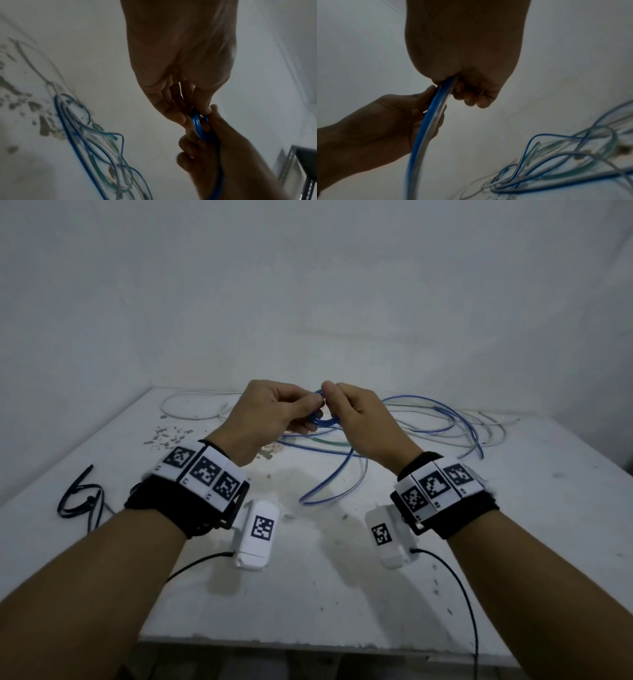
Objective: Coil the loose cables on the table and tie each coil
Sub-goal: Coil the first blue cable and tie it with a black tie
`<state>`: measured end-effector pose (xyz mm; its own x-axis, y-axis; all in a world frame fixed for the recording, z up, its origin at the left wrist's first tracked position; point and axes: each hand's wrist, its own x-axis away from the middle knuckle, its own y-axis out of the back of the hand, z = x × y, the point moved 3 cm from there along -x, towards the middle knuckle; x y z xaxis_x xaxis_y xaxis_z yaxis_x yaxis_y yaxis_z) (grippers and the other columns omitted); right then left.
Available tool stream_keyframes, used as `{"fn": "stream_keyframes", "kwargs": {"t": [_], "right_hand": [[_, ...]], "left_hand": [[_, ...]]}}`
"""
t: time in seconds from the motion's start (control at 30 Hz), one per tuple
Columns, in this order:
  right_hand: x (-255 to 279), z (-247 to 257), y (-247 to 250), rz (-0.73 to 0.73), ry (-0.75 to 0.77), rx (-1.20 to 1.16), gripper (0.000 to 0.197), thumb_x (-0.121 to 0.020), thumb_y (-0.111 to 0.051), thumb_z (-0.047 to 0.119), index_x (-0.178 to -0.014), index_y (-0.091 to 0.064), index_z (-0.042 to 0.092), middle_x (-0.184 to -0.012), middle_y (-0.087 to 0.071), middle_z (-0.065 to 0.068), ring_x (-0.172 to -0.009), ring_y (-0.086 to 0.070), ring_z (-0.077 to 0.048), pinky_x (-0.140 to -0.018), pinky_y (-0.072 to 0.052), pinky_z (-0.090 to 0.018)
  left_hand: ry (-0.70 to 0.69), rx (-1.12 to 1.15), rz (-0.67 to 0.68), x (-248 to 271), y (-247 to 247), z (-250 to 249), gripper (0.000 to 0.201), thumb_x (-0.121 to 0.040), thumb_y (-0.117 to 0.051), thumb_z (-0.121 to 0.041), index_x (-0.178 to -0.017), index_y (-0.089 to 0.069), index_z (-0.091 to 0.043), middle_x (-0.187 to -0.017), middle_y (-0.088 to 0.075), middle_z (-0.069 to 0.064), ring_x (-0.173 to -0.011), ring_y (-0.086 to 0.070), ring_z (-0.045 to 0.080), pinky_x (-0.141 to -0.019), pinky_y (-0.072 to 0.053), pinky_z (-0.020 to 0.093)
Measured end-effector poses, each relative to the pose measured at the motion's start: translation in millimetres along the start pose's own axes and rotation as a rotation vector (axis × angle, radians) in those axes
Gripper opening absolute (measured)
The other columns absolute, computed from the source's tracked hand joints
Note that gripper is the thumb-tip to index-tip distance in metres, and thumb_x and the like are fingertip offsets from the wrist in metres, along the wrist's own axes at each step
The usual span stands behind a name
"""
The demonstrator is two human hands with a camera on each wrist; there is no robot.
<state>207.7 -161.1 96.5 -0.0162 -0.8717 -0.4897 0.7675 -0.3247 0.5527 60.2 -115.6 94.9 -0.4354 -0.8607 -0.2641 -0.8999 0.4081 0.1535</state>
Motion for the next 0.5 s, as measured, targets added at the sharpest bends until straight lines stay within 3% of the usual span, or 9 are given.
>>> {"fn": "stream_keyframes", "kwargs": {"t": [0.07,0.2,0.27,0.4,0.47,0.5], "right_hand": [[0,-1,-7,-0.157,-0.059,-0.205,0.041,-0.106,-0.04,0.035,-0.075,-0.047,0.01,-0.066,-0.037,-0.003,-0.057,-0.034,-0.01,-0.057,-0.032,-0.025],[4,3,-27,-0.322,-0.145,-0.438,0.04,-0.108,-0.034,0.035,-0.081,-0.05,0.01,-0.07,-0.048,-0.003,-0.061,-0.045,-0.011,-0.059,-0.04,-0.03],[4,5,-22,-0.261,-0.115,-0.29,0.04,-0.108,-0.033,0.032,-0.078,-0.05,0.012,-0.068,-0.049,0.002,-0.06,-0.045,-0.006,-0.061,-0.039,-0.024],[1,5,-5,0.081,-0.035,0.082,0.042,-0.108,-0.032,0.032,-0.07,-0.042,0.017,-0.066,-0.044,0.0,-0.054,-0.036,-0.005,-0.054,-0.03,-0.021],[0,5,-4,0.082,-0.047,0.008,0.043,-0.108,-0.033,0.035,-0.068,-0.04,0.019,-0.064,-0.041,0.001,-0.054,-0.034,-0.006,-0.057,-0.031,-0.025],[0,6,-6,0.007,-0.056,-0.081,0.043,-0.108,-0.034,0.035,-0.069,-0.041,0.019,-0.064,-0.04,0.002,-0.055,-0.035,-0.009,-0.058,-0.033,-0.028]], "left_hand": [[0.012,0.202,-0.091,0,-6,0,0.013,-0.093,-0.065,-0.013,-0.091,-0.074,-0.003,-0.076,-0.073,0.007,-0.065,-0.069,0.016,-0.066,-0.057,0.023],[0.056,0.409,-0.153,7,-22,5,0.014,-0.095,-0.061,-0.012,-0.092,-0.072,-0.004,-0.077,-0.075,0.004,-0.068,-0.071,0.015,-0.067,-0.057,0.023],[0.08,0.297,-0.129,9,-17,4,0.014,-0.095,-0.062,-0.014,-0.093,-0.073,-0.006,-0.082,-0.075,0.006,-0.066,-0.07,0.016,-0.064,-0.058,0.026],[0.076,-0.075,-0.031,7,3,2,0.013,-0.092,-0.068,-0.018,-0.092,-0.075,-0.007,-0.081,-0.074,0.007,-0.061,-0.065,0.015,-0.052,-0.053,0.025],[0.073,-0.001,-0.049,7,3,0,0.013,-0.09,-0.069,-0.016,-0.09,-0.075,-0.005,-0.08,-0.074,0.009,-0.063,-0.068,0.016,-0.056,-0.054,0.022],[0.066,0.099,-0.083,7,1,-2,0.012,-0.09,-0.068,-0.014,-0.09,-0.074,-0.004,-0.079,-0.074,0.01,-0.065,-0.069,0.016,-0.06,-0.055,0.021]]}}
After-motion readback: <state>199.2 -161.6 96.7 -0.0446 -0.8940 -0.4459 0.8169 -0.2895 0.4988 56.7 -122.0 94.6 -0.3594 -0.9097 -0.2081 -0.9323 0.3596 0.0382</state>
